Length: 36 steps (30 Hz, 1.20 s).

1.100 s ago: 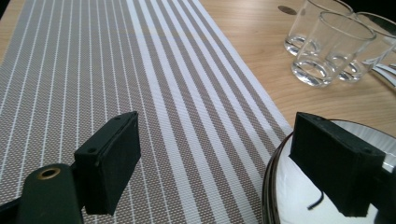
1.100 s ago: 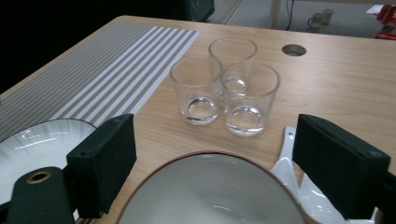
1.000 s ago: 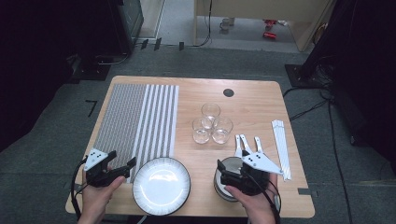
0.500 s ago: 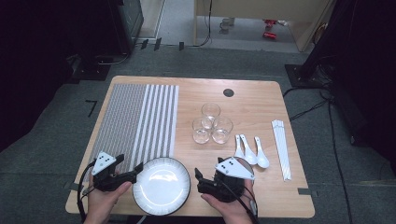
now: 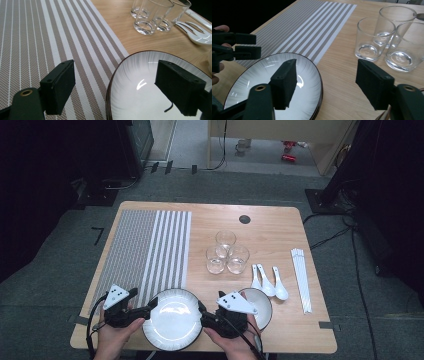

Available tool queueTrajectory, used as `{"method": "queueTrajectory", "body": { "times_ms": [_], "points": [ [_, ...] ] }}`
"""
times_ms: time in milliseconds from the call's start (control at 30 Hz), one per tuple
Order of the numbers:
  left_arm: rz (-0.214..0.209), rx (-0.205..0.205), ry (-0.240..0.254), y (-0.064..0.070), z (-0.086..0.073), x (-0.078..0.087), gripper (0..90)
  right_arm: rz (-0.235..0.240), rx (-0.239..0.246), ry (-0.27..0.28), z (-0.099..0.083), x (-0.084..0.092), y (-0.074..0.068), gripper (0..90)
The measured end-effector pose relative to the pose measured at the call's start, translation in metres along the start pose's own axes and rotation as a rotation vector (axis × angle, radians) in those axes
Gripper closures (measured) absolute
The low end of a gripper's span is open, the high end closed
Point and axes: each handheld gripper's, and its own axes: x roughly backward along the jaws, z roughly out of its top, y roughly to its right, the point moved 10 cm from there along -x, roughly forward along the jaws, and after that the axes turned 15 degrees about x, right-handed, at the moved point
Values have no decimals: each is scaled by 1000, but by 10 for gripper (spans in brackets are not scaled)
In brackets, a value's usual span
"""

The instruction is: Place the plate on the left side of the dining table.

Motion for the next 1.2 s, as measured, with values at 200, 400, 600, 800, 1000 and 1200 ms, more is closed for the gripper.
{"method": "queueTrajectory", "body": {
  "times_ms": [200, 400, 600, 800, 1000, 1200],
  "points": [
    [0, 1, -17, 2, -6, -2, 166, 11, -31, 32, -4, -6, -11, 476],
    [11, 6, -35, 1, -10, -4, 173, 29, -45, 37, -10, -12, -19, 555],
    [22, 2, -52, 2, -17, -7, 222, 33, -65, 18, -18, -19, -26, 584],
    [34, 5, -67, 0, -21, -9, 252, -13, -90, -13, -28, -26, -24, 639],
    [49, 3, -81, -3, -26, -11, 362, -37, -92, -32, -39, -34, -25, 658],
    [41, -8, -88, -2, -30, -12, 475, -68, -105, -38, -49, -40, -23, 735]
  ]
}}
